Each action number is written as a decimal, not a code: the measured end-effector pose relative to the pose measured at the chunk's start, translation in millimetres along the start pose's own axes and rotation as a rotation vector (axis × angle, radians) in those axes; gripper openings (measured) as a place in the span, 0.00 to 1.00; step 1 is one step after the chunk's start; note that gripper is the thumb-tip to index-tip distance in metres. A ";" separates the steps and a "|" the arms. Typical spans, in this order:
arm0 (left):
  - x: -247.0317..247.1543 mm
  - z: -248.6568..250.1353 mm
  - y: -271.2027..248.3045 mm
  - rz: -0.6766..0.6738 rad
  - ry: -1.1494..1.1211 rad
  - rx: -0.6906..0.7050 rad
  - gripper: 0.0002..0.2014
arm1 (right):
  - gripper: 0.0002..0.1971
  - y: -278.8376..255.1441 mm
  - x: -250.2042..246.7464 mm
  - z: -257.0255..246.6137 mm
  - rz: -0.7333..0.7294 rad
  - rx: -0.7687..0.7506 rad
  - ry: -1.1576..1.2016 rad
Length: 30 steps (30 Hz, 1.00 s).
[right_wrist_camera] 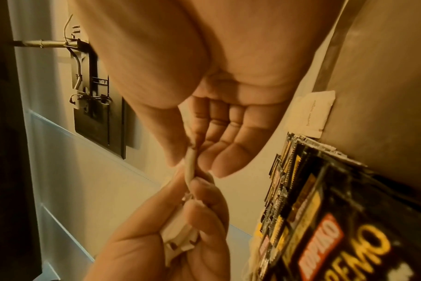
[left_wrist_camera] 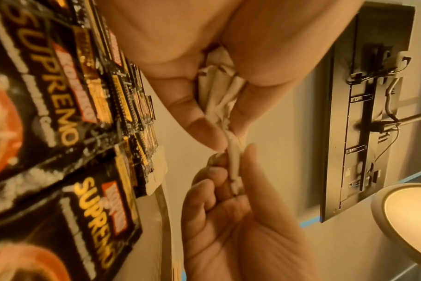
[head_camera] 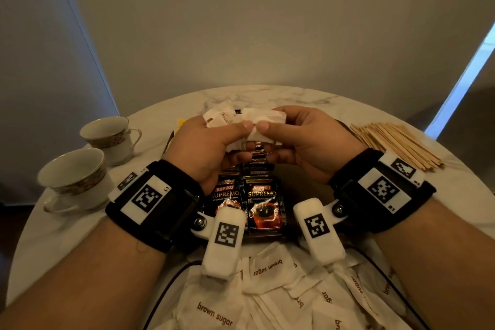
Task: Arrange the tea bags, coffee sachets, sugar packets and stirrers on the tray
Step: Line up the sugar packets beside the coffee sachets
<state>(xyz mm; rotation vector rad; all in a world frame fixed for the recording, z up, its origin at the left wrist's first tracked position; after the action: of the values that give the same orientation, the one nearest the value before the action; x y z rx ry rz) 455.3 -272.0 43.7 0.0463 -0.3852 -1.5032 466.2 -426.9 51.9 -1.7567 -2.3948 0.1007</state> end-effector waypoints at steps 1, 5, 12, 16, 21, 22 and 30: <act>-2.3 1.0 1.6 0.015 0.001 0.015 0.13 | 0.12 0.5 -0.6 0.8 0.009 -0.001 -0.014; -5.8 1.6 4.2 0.020 0.027 0.034 0.10 | 0.08 2.1 -12.5 1.0 0.146 -0.007 -0.034; 3.0 6.7 1.9 -0.092 0.062 0.056 0.19 | 0.08 2.8 -24.3 3.3 0.243 0.010 -0.004; 3.0 8.5 2.2 -0.086 -0.020 0.039 0.20 | 0.07 1.8 -25.5 1.5 0.215 0.020 0.016; -4.9 3.1 5.1 -0.011 -0.038 0.001 0.15 | 0.03 1.6 -30.1 -2.4 0.195 0.032 -0.034; -7.1 1.8 6.3 0.012 -0.040 -0.005 0.16 | 0.03 3.0 -36.2 -3.7 0.231 0.024 -0.038; -25.9 -3.2 14.7 0.143 -0.170 -0.071 0.14 | 0.08 37.1 -101.7 18.5 0.545 0.223 0.056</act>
<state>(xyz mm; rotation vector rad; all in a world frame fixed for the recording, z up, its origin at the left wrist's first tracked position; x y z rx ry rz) 469.8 -246.1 38.9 -0.1629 -0.4611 -1.3823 527.5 -511.6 18.2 -2.2031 -1.7263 0.3626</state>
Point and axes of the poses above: each hand's wrist, its own y-axis towards the middle knuckle, its own x-axis out of the palm, z = x × y, the point moved 9 cm from there along y, towards the middle knuckle, and after that the axes turned 14 degrees about x, right-handed, at the moved point
